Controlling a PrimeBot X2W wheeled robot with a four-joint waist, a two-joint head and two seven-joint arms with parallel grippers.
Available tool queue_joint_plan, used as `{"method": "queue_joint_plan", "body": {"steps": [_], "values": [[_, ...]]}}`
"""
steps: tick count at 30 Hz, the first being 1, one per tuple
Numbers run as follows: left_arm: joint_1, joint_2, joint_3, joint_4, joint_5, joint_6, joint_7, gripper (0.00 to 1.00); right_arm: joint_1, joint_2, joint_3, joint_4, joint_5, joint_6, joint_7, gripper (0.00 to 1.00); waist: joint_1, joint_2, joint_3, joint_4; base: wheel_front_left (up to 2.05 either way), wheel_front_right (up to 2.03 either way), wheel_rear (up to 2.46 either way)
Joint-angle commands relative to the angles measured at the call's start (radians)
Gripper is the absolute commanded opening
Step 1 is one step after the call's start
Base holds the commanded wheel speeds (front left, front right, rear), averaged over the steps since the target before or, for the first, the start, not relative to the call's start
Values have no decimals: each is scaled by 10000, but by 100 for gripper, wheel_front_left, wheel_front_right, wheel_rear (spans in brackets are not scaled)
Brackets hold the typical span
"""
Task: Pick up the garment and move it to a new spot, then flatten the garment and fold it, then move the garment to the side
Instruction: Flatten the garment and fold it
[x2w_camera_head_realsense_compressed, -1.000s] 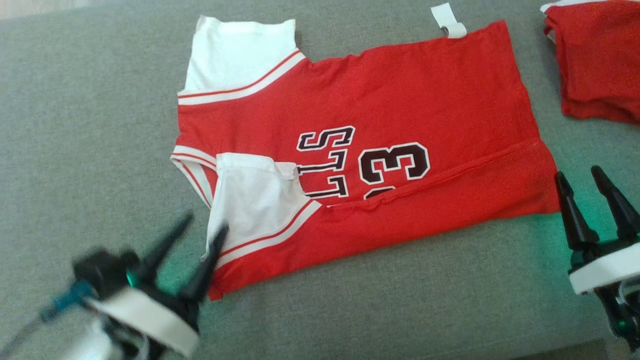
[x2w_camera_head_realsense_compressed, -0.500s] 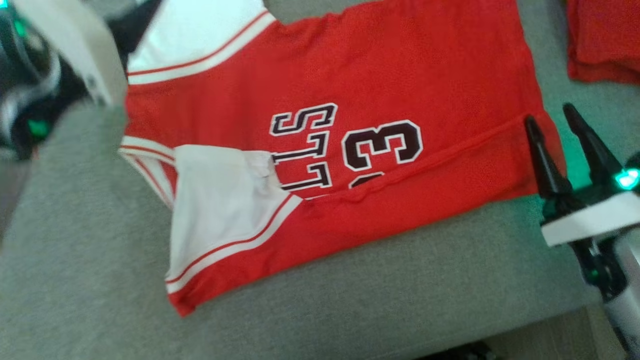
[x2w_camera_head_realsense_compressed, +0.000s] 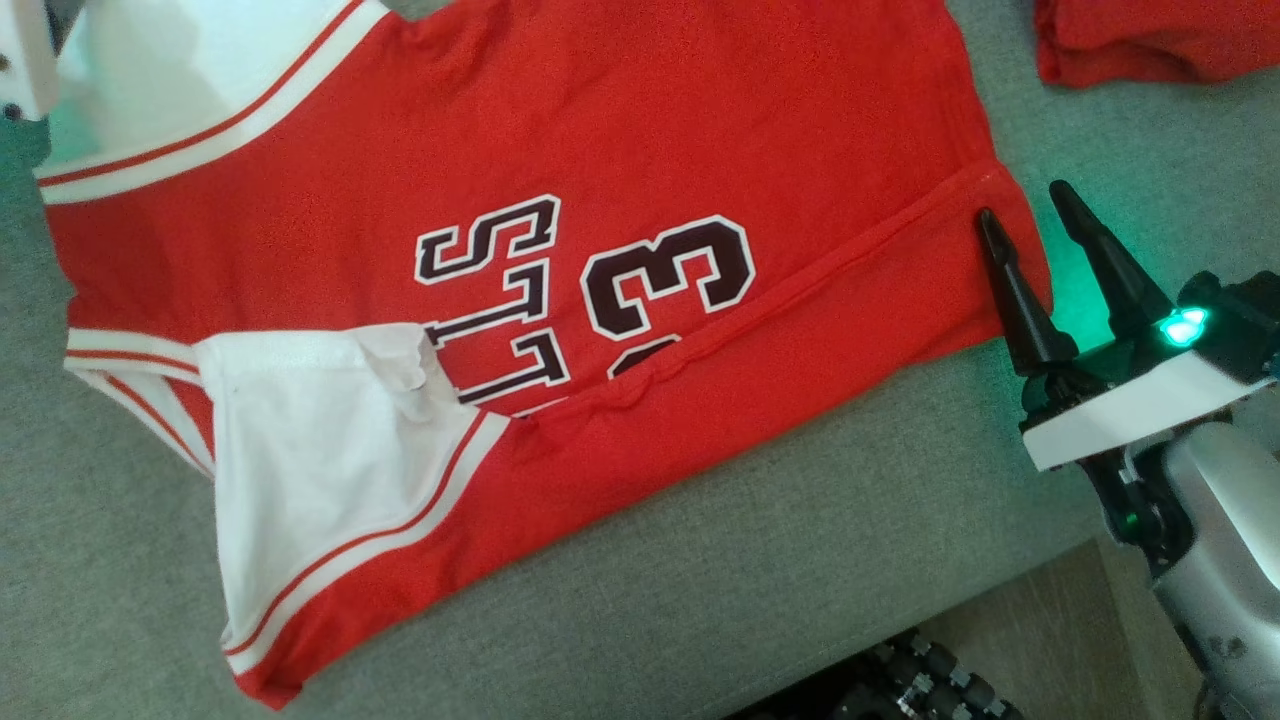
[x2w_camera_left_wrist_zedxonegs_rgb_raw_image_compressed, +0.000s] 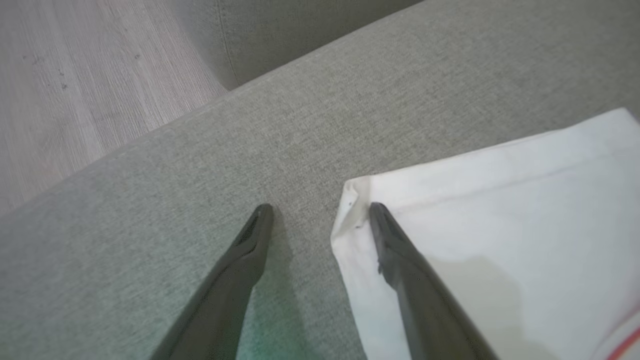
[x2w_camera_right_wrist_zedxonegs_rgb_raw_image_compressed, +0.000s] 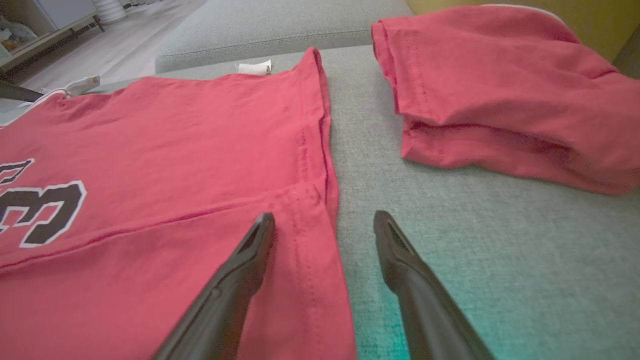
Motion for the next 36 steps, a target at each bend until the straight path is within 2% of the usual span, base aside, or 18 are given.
{"method": "queue_joint_plan", "body": {"steps": [1, 3, 4, 6, 7, 11, 13, 14, 15, 16, 23, 33, 34, 35, 36], "values": [[-268, 508, 344, -44, -90, -33, 192, 100, 108, -213, 95, -123, 98, 67, -127, 100, -1, 0, 26, -26, 0, 0, 0], [-181, 560, 311, -32, -133, -110, 214, 100, 82, -192, 50, -124, 112, 67, -132, 100, -1, 0, 18, -33, 0, 0, 0], [-149, 571, 321, -42, -157, -136, 165, 90, 78, -183, 28, -131, 107, 67, -133, 100, -1, 0, 12, -38, 0, 0, 0], [-72, 570, 332, -53, -260, -216, 125, 55, 59, -193, 29, -126, 72, 67, -134, 100, -1, 0, 2, -50, 0, 0, 0], [-32, 570, 339, -64, -323, -271, 101, 48, 37, -200, 33, -122, 71, 67, -134, 100, -1, 0, 2, -59, 0, 0, 0], [34, 528, 387, -141, -550, -476, -85, 44, -71, -267, 110, -118, 41, 67, -135, 100, -1, 0, 15, -77, 0, 0, 0], [42, 543, 397, -170, -638, -577, -202, 34, -279, -388, 375, -100, 18, 67, -135, 100, -1, 0, 7, -101, 0, 0, 0], [39, 554, 405, -181, -658, -612, -278, 22, -456, -453, 495, -80, 41, 67, -136, 100, -1, 0, -4, -108, 0, 0, 0], [33, 566, 397, -196, -659, -646, -359, 5, -675, -517, 608, -56, 104, 67, -136, 100, -1, 0, -16, -110, 0, 0, 0], [18, 579, 389, -205, -658, -679, -446, 0, -931, -584, 724, -2, 216, 67, -136, 100, -1, 0, -29, -106, 0, 0, 0], [-223, 474, 145, -406, -706, -880, -1017, 0, -3521, -876, 1683, 924, 1172, 67, 899, 100, -1, 0, -28, 150, 0, 0, 0], [-1001, 263, -651, -896, -859, -947, -1637, 0, -6647, 85, 2915, 3763, 2798, 67, 2809, 100, -1, 0, 314, 867, 0, 0, 0], [-1073, 255, -749, -919, -899, -947, -1681, 0, -6839, 142, 3004, 3987, 2930, 67, 2890, 96, -1, 0, 343, 932, 0, 0, 0], [-1141, 256, -840, -929, -938, -948, -1727, 0, -7011, 181, 3108, 4172, 3035, 67, 2938, 81, -1, 0, 368, 982, 0, 0, 0], [-1205, 259, -925, -934, -977, -948, -1775, 0, -7165, 204, 3211, 4347, 3125, 67, 2977, 73, -1, 0, 393, 1025, 0, 0, 0]]}}
